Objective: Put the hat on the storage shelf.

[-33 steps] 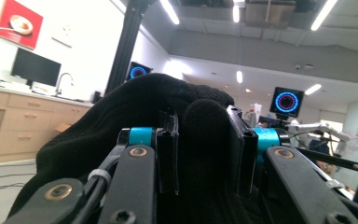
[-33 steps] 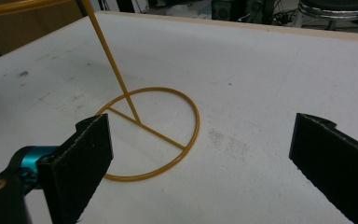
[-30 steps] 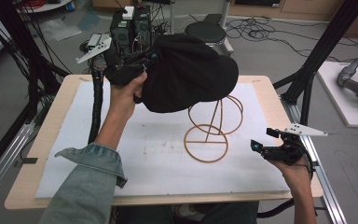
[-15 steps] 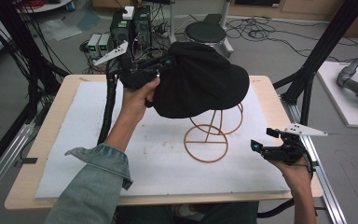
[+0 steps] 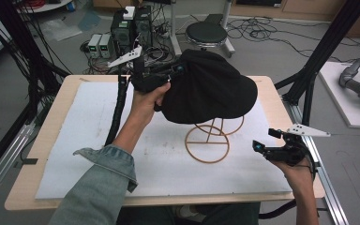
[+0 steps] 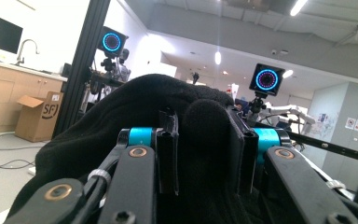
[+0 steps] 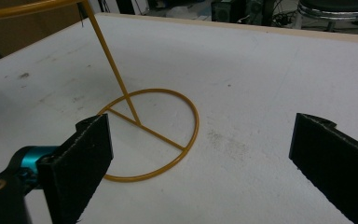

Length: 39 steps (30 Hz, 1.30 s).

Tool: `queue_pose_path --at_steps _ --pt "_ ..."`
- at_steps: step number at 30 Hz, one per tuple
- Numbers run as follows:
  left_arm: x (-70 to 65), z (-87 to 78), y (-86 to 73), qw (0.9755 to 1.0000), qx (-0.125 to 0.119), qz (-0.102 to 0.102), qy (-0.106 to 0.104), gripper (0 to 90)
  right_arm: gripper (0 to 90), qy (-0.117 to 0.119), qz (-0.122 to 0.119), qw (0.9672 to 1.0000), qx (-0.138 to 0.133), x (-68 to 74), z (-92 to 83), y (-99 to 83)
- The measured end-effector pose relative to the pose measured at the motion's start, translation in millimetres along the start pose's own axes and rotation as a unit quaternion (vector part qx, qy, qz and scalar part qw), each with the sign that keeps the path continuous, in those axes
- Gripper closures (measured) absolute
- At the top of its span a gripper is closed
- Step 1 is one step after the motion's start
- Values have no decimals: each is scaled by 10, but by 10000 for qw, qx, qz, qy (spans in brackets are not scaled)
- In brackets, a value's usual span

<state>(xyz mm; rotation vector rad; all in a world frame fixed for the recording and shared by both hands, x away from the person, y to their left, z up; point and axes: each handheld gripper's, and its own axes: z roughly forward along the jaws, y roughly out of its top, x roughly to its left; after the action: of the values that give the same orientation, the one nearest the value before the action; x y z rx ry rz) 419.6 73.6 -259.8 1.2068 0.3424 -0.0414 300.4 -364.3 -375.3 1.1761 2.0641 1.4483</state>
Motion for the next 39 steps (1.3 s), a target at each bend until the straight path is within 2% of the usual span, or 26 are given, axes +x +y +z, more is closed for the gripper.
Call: queue_pose_path --at_steps 9,23,35,39 --pt "2 100 -116 9998 176 -49 -41 693 56 -10 11 10000 15 -7 -3 -6" --pt "17 221 -299 9982 589 -31 -86 688 56 -10 30 10000 20 -12 -12 -8" --pt "-3 282 -406 9946 1018 161 -93 671 56 -15 48 10000 51 -18 -7 -18" --pt "-6 296 -440 9923 1212 242 -74 659 56 -28 41 10000 37 -31 -11 -24"
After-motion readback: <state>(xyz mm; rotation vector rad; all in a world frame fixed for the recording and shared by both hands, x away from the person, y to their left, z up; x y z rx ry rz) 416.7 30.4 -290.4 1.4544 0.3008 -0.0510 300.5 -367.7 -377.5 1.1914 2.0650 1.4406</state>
